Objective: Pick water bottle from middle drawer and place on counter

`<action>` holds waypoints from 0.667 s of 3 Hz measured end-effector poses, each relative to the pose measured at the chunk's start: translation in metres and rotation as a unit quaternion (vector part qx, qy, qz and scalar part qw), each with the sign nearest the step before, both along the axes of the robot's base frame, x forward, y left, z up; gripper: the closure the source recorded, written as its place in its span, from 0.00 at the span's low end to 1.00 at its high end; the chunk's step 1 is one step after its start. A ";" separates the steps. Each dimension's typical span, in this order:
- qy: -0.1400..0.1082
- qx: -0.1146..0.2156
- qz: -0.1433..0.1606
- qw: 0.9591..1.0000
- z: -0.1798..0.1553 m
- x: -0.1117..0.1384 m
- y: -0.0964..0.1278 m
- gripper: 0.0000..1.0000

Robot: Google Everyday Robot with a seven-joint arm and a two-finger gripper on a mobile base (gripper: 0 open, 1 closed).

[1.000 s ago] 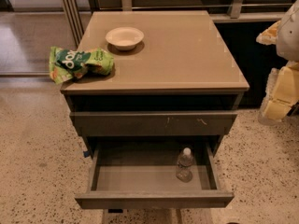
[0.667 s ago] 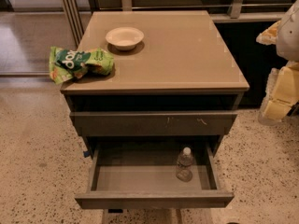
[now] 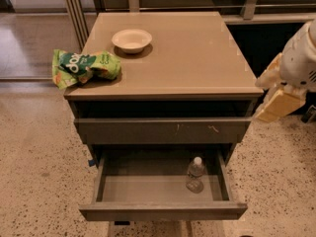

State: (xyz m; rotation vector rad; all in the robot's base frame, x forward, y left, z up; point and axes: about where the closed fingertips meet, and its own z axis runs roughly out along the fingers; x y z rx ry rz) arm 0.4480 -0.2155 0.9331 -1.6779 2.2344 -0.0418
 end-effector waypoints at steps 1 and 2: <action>-0.004 0.040 -0.009 0.999 -0.055 0.017 0.006 0.70; 0.006 0.107 -0.015 0.994 -0.117 0.032 0.010 0.94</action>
Offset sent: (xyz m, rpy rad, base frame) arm 0.0545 0.0152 -0.1958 0.4221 0.0501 -0.0490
